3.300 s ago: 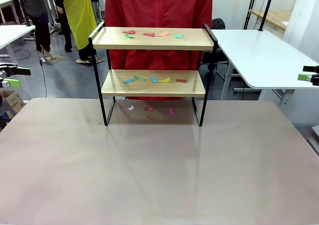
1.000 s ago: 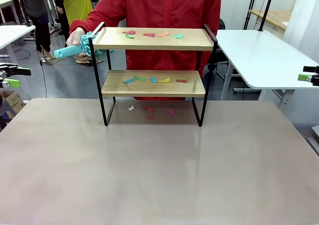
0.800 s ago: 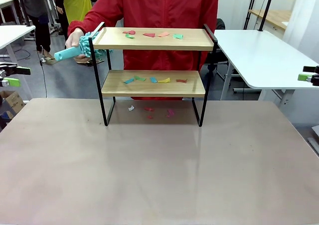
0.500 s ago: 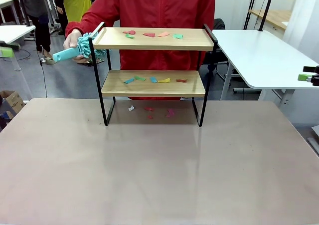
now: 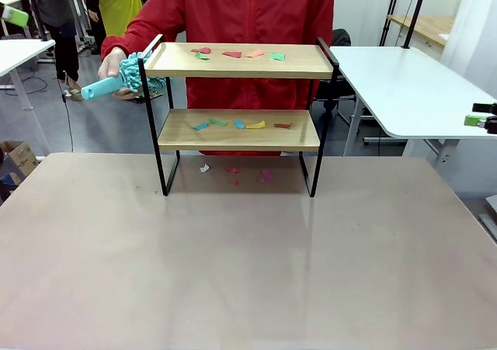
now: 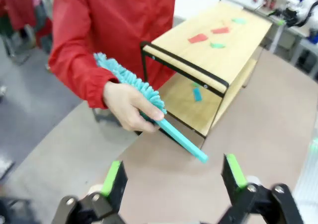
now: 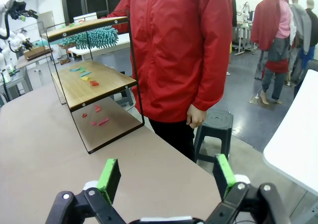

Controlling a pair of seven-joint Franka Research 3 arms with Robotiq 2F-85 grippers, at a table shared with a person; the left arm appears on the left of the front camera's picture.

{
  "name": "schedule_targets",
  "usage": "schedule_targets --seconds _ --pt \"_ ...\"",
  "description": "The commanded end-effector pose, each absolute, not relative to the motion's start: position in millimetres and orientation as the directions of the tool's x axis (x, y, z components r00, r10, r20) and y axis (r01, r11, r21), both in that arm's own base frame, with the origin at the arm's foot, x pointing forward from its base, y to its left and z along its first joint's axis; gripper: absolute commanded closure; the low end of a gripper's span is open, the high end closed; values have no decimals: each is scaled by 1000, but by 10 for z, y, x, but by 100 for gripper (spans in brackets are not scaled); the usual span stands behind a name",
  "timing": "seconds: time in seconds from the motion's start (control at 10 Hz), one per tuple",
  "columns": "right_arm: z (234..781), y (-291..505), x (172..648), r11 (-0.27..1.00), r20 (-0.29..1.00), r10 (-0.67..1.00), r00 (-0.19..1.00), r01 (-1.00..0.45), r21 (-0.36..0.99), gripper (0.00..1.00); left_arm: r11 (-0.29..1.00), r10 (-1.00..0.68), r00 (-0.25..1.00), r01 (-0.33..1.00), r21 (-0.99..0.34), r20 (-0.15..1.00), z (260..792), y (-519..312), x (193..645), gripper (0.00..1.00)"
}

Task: Clean the shelf.
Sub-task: Pick up the Duster handed by the human.

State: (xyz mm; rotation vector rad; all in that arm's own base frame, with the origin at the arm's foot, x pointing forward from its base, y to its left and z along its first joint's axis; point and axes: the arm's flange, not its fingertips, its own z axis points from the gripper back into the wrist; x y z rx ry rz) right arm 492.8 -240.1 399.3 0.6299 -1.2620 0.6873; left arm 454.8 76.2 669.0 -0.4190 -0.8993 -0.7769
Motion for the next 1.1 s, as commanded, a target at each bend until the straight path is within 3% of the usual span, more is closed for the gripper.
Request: schedule_targets --seconds 0.0,0.5,0.6,1.0 --pt "4006 -2384 4936 647 980 117 160 -761 47 0 683 -514 475 730 6 715 6674 364 4430 0" --pt "4006 -2384 4936 647 980 117 160 -761 47 0 792 -499 636 610 13 589 6478 -422 4422 0" --pt "4006 -2384 4936 647 980 117 160 -761 47 0 821 -468 648 571 24 601 6425 -464 4491 0" --pt "4006 -2384 4936 647 980 117 160 -761 47 0 784 -495 618 620 8 610 6386 -485 4528 0"
